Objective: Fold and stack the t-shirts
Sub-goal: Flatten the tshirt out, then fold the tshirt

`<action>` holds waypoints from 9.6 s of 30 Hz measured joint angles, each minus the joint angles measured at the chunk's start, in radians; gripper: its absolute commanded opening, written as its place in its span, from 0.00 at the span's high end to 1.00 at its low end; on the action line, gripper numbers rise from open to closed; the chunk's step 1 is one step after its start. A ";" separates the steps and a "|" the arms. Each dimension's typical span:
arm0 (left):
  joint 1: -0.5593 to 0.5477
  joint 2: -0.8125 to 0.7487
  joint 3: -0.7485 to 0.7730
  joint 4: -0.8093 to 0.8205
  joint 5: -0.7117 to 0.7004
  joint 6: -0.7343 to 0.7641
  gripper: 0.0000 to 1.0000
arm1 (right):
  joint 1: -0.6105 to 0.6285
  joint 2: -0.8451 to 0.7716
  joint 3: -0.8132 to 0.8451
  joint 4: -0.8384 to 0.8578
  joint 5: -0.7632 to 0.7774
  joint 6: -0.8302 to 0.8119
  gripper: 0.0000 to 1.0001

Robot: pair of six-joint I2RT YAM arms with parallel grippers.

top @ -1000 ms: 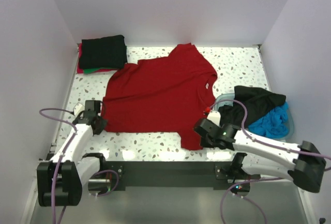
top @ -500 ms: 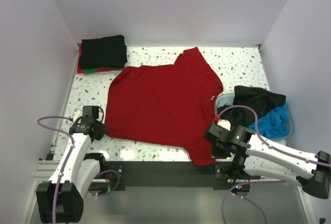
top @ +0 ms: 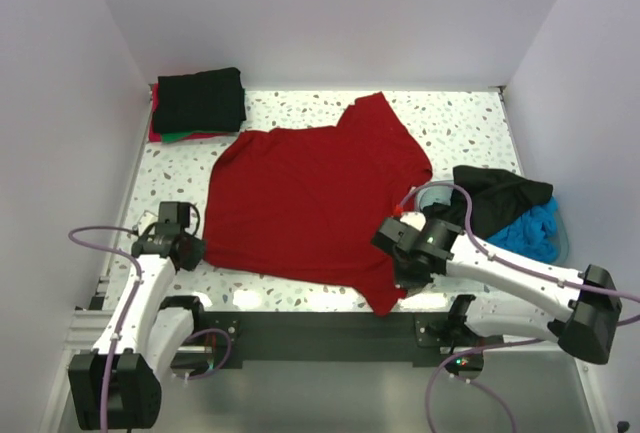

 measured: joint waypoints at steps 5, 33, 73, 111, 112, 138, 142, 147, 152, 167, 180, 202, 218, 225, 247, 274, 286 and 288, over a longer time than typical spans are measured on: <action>0.000 0.050 0.025 0.007 -0.001 0.000 1.00 | -0.143 0.043 0.088 0.047 0.008 -0.127 1.00; 0.000 0.221 0.388 0.126 -0.021 0.011 1.00 | -0.410 0.289 0.613 0.168 0.033 -0.483 1.00; -0.148 0.058 1.481 -0.049 -0.315 0.213 1.00 | -0.409 0.076 1.565 0.220 -0.331 -0.670 1.00; 0.000 0.853 0.719 0.551 -0.257 0.209 1.00 | -0.655 0.998 1.141 0.738 -0.151 -0.812 1.00; 0.000 0.769 0.698 0.534 -0.262 0.209 1.00 | -0.654 0.939 1.100 0.734 -0.150 -0.805 1.00; 0.000 -0.046 1.650 0.046 -0.307 0.360 1.00 | -0.637 -0.213 1.258 0.418 -0.469 -0.593 1.00; 0.000 -0.038 1.646 0.036 -0.309 0.378 1.00 | -0.637 -0.208 1.277 0.394 -0.462 -0.581 1.00; 0.000 -0.024 1.423 0.088 -0.339 0.396 1.00 | -0.637 -0.185 1.151 0.417 -0.392 -0.566 1.00; 0.000 0.063 0.990 0.235 -0.370 0.398 1.00 | -0.637 -0.053 0.881 0.511 -0.283 -0.537 1.00; 0.001 1.039 0.782 0.561 -0.351 0.359 1.00 | -0.639 1.162 1.218 0.587 -0.095 -0.503 1.00; 0.003 1.167 0.851 0.621 -0.336 0.341 1.00 | -0.650 1.375 1.368 0.621 -0.098 -0.539 1.00; 0.038 0.878 0.608 0.563 -0.316 0.333 1.00 | -0.600 0.705 0.617 0.624 -0.175 -0.573 1.00; 0.066 0.835 0.548 0.420 -0.296 0.330 1.00 | -0.437 0.502 0.396 0.582 -0.043 -0.417 1.00; 0.079 0.835 0.550 0.365 -0.303 0.321 1.00 | -0.433 0.488 0.335 0.579 -0.048 -0.400 1.00; 0.092 0.703 0.655 0.270 -0.209 0.364 0.00 | -0.433 0.454 0.406 0.540 -0.178 -0.520 0.01; 0.092 1.270 0.958 0.584 0.115 0.457 0.00 | -0.671 1.265 1.148 0.628 -0.266 -0.585 0.01; 0.092 1.297 0.999 0.598 0.140 0.428 0.00 | -0.729 1.384 1.345 0.616 -0.354 -0.638 0.01; 0.092 1.277 0.975 0.593 0.144 0.420 0.00 | -0.729 1.384 1.352 0.606 -0.360 -0.660 0.01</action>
